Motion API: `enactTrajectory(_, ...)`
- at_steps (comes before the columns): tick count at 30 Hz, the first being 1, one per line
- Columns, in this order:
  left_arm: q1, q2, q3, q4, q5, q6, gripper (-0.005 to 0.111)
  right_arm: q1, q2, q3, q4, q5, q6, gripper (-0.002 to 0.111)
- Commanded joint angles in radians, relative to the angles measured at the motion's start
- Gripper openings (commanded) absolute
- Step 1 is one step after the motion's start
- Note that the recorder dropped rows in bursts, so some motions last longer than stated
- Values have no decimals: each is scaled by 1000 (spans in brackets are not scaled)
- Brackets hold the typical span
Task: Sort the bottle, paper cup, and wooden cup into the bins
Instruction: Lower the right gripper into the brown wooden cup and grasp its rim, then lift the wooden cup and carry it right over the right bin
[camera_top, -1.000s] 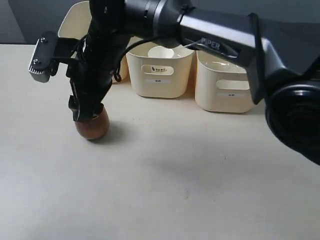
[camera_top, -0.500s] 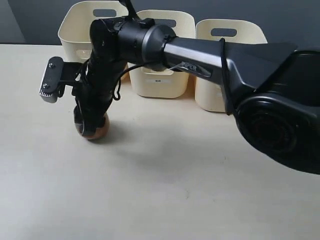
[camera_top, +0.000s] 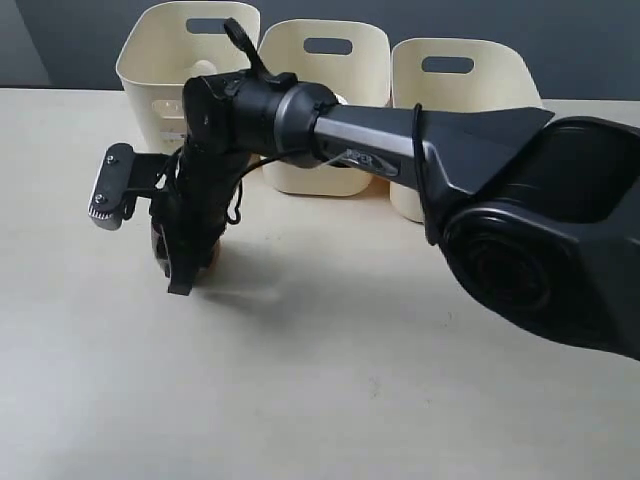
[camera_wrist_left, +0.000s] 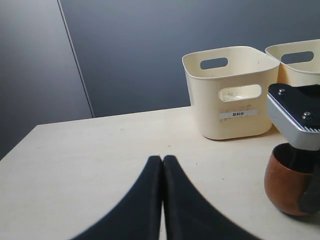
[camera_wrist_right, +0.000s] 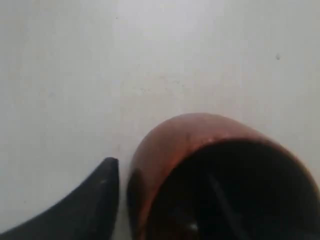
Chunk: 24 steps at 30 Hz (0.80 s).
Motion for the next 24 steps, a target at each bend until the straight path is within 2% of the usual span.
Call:
enactTrajectory(1,0,-5,2,0,-7,-1,0,0,3,-2,-25,-4,-8,0)
enactTrajectory(12,0,-5,2,0,-7,-1,0,0,-147,-2,-131,110,41,-1)
enactTrajectory(20,0,-5,2,0,-7,-1,0,2,-306,-2,-418,276,259,-1)
enactTrajectory(24,0,-5,2,0,-7,-1,0,2,-359,-2,-479,307,306,-1)
